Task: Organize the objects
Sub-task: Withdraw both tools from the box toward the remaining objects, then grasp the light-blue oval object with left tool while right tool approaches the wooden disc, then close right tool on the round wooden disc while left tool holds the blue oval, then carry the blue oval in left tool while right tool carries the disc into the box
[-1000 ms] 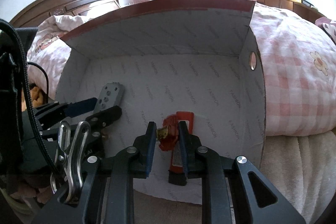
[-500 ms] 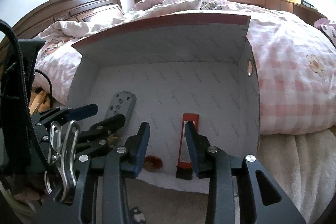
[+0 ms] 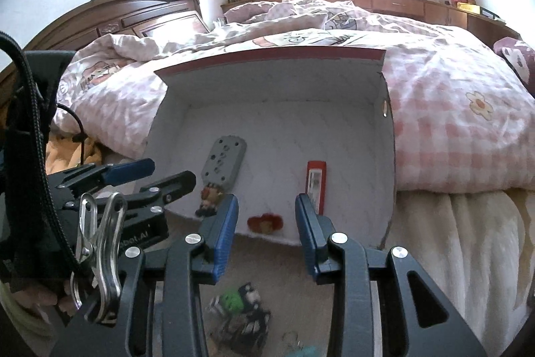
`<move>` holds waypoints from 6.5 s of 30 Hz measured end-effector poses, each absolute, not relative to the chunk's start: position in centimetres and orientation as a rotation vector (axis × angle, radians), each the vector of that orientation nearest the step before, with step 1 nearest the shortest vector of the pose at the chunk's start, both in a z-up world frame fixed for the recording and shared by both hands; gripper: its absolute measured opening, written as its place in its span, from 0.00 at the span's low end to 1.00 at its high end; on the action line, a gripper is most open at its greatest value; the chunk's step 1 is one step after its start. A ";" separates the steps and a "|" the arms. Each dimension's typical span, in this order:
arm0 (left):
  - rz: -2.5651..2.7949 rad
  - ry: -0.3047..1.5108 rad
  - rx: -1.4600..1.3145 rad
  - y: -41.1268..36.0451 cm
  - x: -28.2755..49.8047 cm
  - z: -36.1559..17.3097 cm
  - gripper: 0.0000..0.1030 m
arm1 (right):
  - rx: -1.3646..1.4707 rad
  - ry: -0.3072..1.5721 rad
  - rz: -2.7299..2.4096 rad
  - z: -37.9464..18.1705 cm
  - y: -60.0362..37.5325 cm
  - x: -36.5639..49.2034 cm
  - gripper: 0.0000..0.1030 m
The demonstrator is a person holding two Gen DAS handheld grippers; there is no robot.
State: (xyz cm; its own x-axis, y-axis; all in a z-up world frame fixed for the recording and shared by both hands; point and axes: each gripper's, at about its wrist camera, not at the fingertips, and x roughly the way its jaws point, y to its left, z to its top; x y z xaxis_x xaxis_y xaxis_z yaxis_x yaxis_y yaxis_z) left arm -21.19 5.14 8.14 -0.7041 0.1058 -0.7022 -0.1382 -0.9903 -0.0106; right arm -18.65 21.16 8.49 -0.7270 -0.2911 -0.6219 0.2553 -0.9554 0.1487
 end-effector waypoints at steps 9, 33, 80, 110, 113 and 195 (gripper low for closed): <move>2.802 0.036 -1.127 3.8 -17.6 9.3 0.56 | 0.953 -0.072 -2.677 9.6 21.0 -15.0 0.36; 2.683 0.000 -1.405 2.1 -9.3 3.1 0.56 | 1.162 -0.010 -2.589 4.3 21.3 -6.4 0.36; 2.658 -0.025 -1.384 -1.5 -6.8 1.3 0.42 | 1.189 0.116 -2.506 2.3 16.6 -7.0 0.36; 2.648 -0.018 -1.360 -1.5 -6.9 1.5 0.42 | 1.218 0.145 -2.485 1.6 15.6 -9.0 0.30; 2.640 -0.035 -1.356 -1.6 -6.9 1.5 0.42 | 1.216 0.155 -2.481 1.9 15.8 -8.4 0.30; 2.709 0.039 -1.077 5.4 -22.6 8.5 0.39 | 1.093 -0.016 -2.625 7.8 21.2 -20.2 0.31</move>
State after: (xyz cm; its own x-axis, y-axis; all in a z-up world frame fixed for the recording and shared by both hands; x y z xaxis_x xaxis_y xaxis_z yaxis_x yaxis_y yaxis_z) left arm -22.64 5.35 8.52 -0.7049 0.1988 -0.6808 -0.2183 -0.9741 -0.0584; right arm -20.18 21.22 7.76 -0.6667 -0.2757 -0.6924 0.2674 -0.9557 0.1231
